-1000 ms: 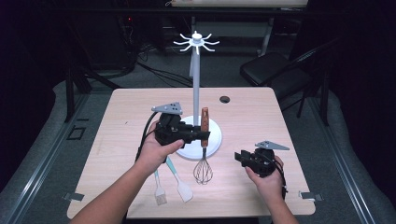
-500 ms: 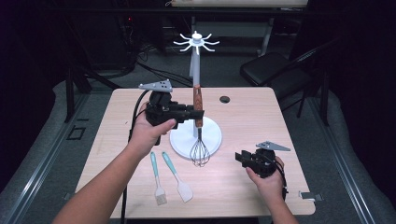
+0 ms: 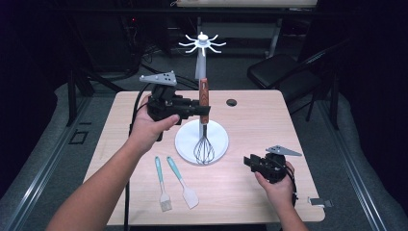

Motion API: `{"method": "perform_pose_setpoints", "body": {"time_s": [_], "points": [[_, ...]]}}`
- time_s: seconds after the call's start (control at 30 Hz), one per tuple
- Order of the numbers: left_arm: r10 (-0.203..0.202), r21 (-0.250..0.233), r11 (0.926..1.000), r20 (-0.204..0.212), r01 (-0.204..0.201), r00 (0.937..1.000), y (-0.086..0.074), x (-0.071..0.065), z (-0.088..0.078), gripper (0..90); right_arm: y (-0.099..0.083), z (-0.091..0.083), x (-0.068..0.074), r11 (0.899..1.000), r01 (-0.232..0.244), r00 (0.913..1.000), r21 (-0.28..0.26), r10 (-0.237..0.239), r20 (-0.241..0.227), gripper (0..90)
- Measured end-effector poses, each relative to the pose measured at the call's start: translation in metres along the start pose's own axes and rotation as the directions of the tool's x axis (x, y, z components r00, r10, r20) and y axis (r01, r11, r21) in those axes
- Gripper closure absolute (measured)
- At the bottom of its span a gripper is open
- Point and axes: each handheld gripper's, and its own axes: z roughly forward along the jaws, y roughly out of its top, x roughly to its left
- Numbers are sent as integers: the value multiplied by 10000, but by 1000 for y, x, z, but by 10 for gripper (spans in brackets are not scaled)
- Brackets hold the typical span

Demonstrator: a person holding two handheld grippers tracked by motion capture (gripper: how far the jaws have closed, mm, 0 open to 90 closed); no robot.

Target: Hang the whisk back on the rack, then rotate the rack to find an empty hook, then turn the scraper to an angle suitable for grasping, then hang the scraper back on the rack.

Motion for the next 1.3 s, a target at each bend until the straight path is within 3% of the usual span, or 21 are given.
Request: {"method": "perform_pose_setpoints", "body": {"time_s": [0.13, 0.27, 0.53, 0.73, 1.0, 1.3], "points": [[239, 24, 9997, 145, -240, 9996, 12, 6, -3, 727, 1, 0, 0, 10000, -86, 10000, -38, 85, -19, 627], [46, -201, 9998, 391, -38, 9992, 20, 16, -6, 727, 0, 2, 1, 10000, 63, 10000, 65, -64, 15, 626], [220, -9, 9998, 325, -219, 9992, 37, 26, -4, 727, 0, 1, 1, 10000, 86, 9999, 21, -86, -131, 624], [264, 139, 9995, 193, -266, 9995, 41, 34, 1, 728, 0, 1, 3, 10000, 30, 9997, -75, -32, -224, 624], [10, 113, 9999, 40, -11, 10000, 45, 47, 0, 728, -1, 1, 3, 9999, 111, 9996, -21, -111, -265, 621], [-219, 50, 9997, 185, 218, 9996, 44, 55, 3, 727, -1, 1, 4, 9997, 237, 9991, -66, -239, -362, 620]]}}
